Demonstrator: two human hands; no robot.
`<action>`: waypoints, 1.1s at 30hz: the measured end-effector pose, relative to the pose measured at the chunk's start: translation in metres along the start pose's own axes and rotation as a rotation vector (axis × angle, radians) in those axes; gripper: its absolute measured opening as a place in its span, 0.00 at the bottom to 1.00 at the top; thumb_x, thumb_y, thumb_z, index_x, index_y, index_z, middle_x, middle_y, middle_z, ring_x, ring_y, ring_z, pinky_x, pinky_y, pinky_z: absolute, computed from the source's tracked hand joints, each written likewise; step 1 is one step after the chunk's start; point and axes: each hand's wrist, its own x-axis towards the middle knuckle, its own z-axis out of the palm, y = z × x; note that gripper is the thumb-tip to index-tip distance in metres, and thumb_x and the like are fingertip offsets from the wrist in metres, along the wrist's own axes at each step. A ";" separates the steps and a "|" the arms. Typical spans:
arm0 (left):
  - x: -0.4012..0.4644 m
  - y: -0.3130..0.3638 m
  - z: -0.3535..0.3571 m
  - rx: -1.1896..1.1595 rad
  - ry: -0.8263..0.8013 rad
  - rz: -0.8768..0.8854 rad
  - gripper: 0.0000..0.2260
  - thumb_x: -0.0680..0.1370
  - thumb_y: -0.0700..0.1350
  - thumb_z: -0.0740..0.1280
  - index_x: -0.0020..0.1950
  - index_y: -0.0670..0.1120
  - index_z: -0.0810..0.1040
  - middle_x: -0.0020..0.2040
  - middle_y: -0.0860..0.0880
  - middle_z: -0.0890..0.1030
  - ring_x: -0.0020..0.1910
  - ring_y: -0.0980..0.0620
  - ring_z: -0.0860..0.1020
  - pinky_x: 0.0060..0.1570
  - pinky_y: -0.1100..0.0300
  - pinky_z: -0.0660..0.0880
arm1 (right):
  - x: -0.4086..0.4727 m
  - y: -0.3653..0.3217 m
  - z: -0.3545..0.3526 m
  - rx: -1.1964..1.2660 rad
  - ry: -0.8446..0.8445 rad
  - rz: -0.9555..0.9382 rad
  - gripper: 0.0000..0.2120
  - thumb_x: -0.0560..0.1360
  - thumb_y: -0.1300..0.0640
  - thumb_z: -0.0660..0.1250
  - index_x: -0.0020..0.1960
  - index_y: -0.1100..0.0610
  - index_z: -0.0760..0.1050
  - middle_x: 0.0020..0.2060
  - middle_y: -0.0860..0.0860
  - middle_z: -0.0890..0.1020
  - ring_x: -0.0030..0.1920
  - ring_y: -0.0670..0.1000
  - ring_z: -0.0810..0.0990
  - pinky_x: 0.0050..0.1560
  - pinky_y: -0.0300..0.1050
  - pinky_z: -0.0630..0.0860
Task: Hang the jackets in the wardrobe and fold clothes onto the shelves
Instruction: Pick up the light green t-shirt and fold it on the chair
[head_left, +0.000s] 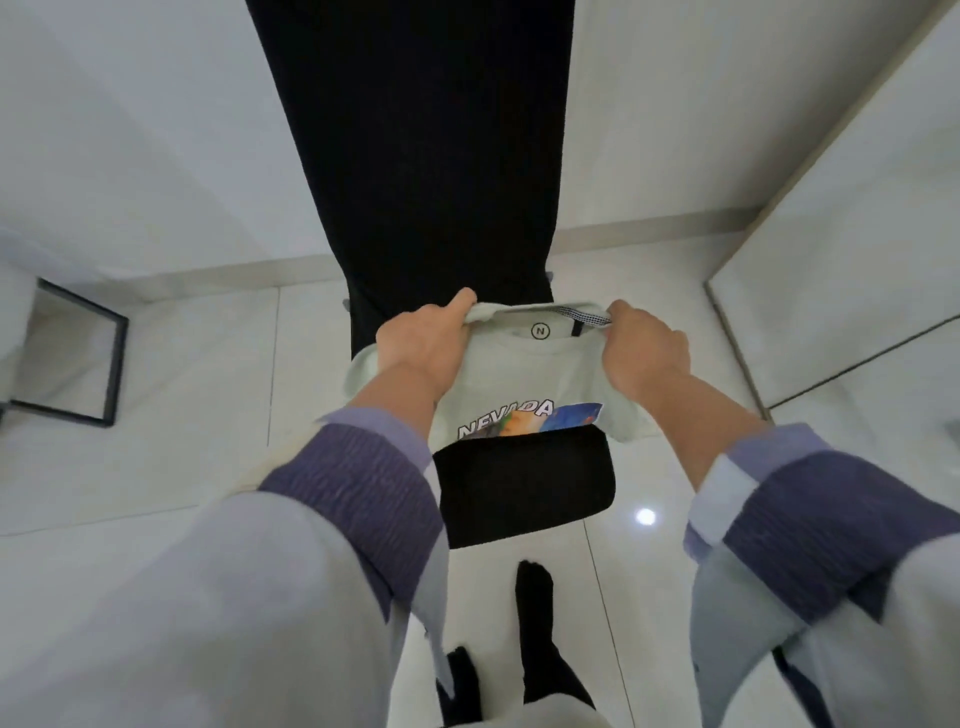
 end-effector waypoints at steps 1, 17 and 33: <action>-0.008 0.002 -0.019 0.005 0.037 0.015 0.12 0.83 0.47 0.52 0.66 0.53 0.62 0.44 0.46 0.74 0.37 0.45 0.72 0.36 0.52 0.66 | -0.008 -0.001 -0.020 0.014 0.039 -0.003 0.14 0.75 0.66 0.54 0.60 0.59 0.68 0.55 0.59 0.78 0.57 0.61 0.76 0.53 0.51 0.67; -0.104 -0.008 -0.258 0.021 0.589 -0.050 0.13 0.81 0.42 0.53 0.61 0.51 0.72 0.57 0.45 0.74 0.54 0.40 0.77 0.42 0.53 0.67 | -0.103 -0.047 -0.263 0.217 0.564 -0.169 0.09 0.80 0.56 0.56 0.55 0.56 0.73 0.52 0.59 0.79 0.51 0.61 0.78 0.42 0.46 0.65; -0.150 -0.031 -0.322 -0.426 0.742 -0.273 0.09 0.78 0.54 0.62 0.46 0.54 0.81 0.50 0.44 0.80 0.58 0.40 0.74 0.53 0.51 0.72 | -0.120 -0.056 -0.327 0.495 0.338 -0.409 0.09 0.71 0.57 0.71 0.51 0.56 0.78 0.44 0.51 0.78 0.46 0.54 0.76 0.45 0.46 0.71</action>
